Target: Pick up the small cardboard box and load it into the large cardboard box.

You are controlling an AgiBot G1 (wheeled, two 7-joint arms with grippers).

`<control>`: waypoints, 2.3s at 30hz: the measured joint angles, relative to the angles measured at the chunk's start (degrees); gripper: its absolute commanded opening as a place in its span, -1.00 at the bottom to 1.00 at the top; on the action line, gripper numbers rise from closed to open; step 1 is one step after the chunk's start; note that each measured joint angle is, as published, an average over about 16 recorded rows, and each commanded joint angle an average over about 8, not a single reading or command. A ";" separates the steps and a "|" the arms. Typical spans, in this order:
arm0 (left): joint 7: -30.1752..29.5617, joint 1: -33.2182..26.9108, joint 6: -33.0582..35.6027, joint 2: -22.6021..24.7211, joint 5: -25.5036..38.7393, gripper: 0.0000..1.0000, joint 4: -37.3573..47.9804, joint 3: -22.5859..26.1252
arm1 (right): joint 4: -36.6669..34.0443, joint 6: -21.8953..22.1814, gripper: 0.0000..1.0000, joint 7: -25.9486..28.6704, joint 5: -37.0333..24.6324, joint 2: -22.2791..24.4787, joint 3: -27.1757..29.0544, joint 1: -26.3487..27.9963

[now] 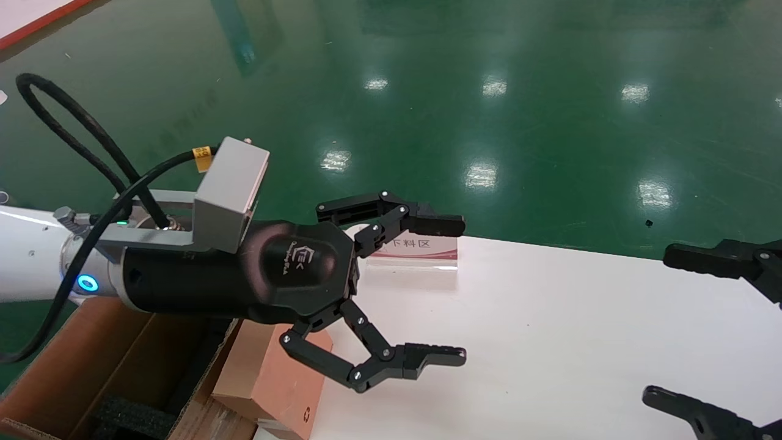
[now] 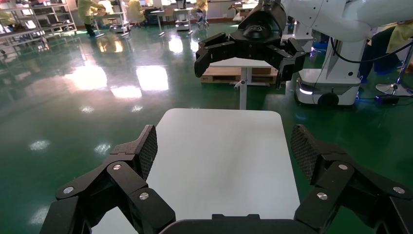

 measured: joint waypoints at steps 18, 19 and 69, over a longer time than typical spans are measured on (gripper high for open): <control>-1.58 -0.84 -0.55 -0.75 2.18 1.00 -0.73 0.88 | -0.02 0.00 1.00 -0.01 0.01 0.00 -0.02 0.01; -2.02 -1.12 -0.63 -0.89 2.75 1.00 -0.89 1.14 | -0.03 0.00 1.00 -0.02 0.01 0.00 -0.02 0.01; -64.26 -57.77 4.36 5.17 48.99 1.00 -4.19 63.53 | -0.06 0.06 1.00 -0.13 0.15 0.07 -0.24 0.08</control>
